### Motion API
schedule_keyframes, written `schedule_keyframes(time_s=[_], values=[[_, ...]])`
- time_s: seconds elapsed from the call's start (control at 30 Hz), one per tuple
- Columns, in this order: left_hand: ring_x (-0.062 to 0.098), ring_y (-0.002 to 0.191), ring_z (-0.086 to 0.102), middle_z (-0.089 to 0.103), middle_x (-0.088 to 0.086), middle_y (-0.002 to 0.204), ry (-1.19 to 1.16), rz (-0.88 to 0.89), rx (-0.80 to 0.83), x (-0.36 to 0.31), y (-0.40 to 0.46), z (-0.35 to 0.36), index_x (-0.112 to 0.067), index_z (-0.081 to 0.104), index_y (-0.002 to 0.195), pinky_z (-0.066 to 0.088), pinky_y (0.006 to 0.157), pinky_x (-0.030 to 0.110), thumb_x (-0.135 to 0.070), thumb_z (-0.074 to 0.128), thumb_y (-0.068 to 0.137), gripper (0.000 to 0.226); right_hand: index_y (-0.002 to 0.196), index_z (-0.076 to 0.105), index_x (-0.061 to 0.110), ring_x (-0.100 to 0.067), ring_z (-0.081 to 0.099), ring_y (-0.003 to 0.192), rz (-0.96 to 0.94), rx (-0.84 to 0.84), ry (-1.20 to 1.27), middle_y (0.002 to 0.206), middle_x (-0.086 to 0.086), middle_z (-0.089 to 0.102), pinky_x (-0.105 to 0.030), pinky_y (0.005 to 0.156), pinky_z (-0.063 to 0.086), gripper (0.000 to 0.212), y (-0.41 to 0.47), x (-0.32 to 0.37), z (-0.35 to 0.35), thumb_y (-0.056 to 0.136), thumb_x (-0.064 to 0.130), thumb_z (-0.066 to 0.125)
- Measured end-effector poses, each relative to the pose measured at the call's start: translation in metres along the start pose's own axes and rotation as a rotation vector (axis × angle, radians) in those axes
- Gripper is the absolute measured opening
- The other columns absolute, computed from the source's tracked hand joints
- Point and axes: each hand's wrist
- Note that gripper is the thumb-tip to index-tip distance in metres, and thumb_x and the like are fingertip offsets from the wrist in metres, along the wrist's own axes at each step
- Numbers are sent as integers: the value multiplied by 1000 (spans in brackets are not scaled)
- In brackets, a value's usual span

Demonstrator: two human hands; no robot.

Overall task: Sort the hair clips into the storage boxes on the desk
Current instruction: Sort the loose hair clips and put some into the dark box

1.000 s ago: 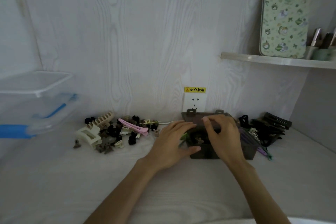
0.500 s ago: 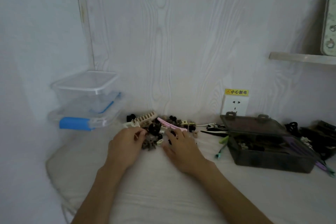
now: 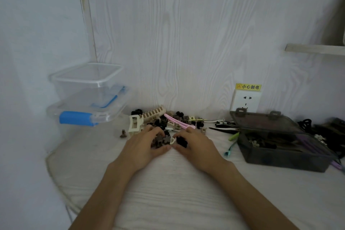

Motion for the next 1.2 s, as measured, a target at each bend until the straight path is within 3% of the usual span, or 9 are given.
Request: schedule_keyframes(time_s=[0.23, 0.47, 0.6, 0.7, 0.8, 0.9, 1.07, 1.2], values=[[3, 88, 60, 66, -17, 93, -198, -36, -120, 14, 0, 1, -43, 58, 88, 48, 77, 25, -32, 66, 78, 17, 113, 60, 25, -17, 53, 102, -9, -62, 46, 110, 2, 56, -30, 80, 43, 30, 0, 5, 5, 89, 41, 55], [4, 69, 60, 64, -19, 88, -310, -76, -278, 5, -4, -1, -40, 61, 88, 39, 62, 9, -24, 70, 80, 19, 112, 65, 23, -12, 56, 88, -14, -233, 187, 107, 2, 57, -26, 76, 46, 25, -14, 9, -8, 90, 31, 58], [-1, 74, 62, 66, -12, 82, -471, -127, -513, -14, 0, -6, -25, 66, 93, 41, 62, 6, -16, 71, 81, 16, 107, 67, 17, -7, 56, 76, -35, -499, 271, 99, 3, 58, -21, 69, 49, 24, -30, 1, -34, 86, 28, 64], [-4, 77, 63, 66, -13, 83, -515, 34, -613, -49, 6, -1, -22, 66, 95, 48, 71, 9, -12, 71, 80, 19, 102, 70, 12, 2, 54, 79, -33, -706, 297, 97, 3, 59, -8, 71, 46, 21, -51, -22, -59, 82, 21, 68], [5, 79, 64, 67, -12, 89, -515, 248, -557, -101, 15, 13, -23, 65, 98, 51, 72, 19, -16, 70, 81, 19, 101, 69, 13, 9, 52, 75, 31, -789, 245, 94, 5, 56, -4, 69, 42, 21, -71, -51, -89, 81, 19, 68], [7, 86, 62, 67, -9, 97, -485, 383, -425, -159, 31, 28, -23, 64, 101, 51, 77, 21, -21, 68, 83, 19, 101, 69, 15, 4, 51, 67, 180, -754, 124, 91, 6, 56, -2, 62, 39, 19, -88, -86, -120, 83, 22, 67], [8, 91, 61, 67, -4, 110, -339, 396, -90, -206, 49, 48, -24, 62, 117, 49, 79, 19, -32, 65, 85, 33, 102, 70, 20, 5, 40, 63, 319, -487, -80, 90, 3, 60, -9, 56, 29, 18, -108, -125, -138, 84, 24, 66], [5, 81, 63, 71, -6, 101, -246, 346, 2, -197, 51, 50, -29, 58, 124, 51, 72, 21, -44, 64, 83, 44, 110, 67, 28, -4, 55, 73, 356, -305, -89, 103, 5, 70, -17, 69, 41, 27, -111, -135, -136, 84, 24, 64]])
Point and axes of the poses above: each hand's wrist, its own y-axis towards the middle knuckle, its own z-axis out of the palm, x = y × z
